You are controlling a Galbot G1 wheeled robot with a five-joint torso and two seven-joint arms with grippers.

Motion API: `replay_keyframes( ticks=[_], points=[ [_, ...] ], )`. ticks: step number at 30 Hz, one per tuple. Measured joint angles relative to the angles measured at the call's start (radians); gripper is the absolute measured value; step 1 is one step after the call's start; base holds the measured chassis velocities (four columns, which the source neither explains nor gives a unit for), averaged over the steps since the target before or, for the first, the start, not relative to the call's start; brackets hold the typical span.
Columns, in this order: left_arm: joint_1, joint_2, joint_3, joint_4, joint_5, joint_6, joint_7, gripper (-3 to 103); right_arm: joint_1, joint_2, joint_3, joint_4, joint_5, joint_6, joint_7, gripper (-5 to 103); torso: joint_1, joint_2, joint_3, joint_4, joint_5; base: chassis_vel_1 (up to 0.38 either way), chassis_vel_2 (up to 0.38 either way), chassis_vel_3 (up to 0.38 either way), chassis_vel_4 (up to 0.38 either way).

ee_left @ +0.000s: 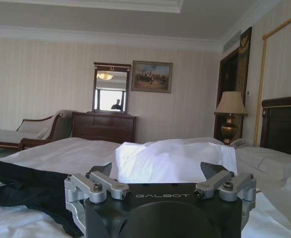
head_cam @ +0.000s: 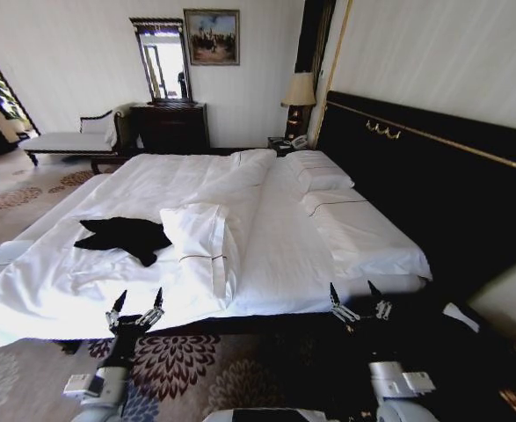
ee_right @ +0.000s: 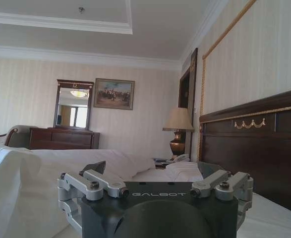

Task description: Fold the clothes on the bed.

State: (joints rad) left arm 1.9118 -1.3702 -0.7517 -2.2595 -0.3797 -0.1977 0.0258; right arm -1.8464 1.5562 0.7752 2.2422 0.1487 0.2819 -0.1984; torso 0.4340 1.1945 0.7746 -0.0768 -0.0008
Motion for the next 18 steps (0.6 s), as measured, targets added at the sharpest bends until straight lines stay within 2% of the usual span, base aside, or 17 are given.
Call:
replay_keyframes(
  ticks=[8, 18],
  points=[
    [0.001, 0.009, -0.010, -0.003, -0.006, 0.000, -0.003, 100, 0.004, 0.004, -0.005, -0.008, -0.011, 0.015, -0.017, 100, 0.001, 0.000, 0.000, -0.0001, 0.0001, -0.104, 0.105, 0.097, -0.117],
    [0.002, 0.012, -0.012, -0.002, 0.003, 0.000, -0.003, 100, 0.008, 0.001, -0.004, -0.013, -0.010, 0.018, -0.018, 100, -0.001, 0.000, 0.000, 0.0000, 0.0002, 0.037, 0.013, -0.038, -0.022]
  ],
)
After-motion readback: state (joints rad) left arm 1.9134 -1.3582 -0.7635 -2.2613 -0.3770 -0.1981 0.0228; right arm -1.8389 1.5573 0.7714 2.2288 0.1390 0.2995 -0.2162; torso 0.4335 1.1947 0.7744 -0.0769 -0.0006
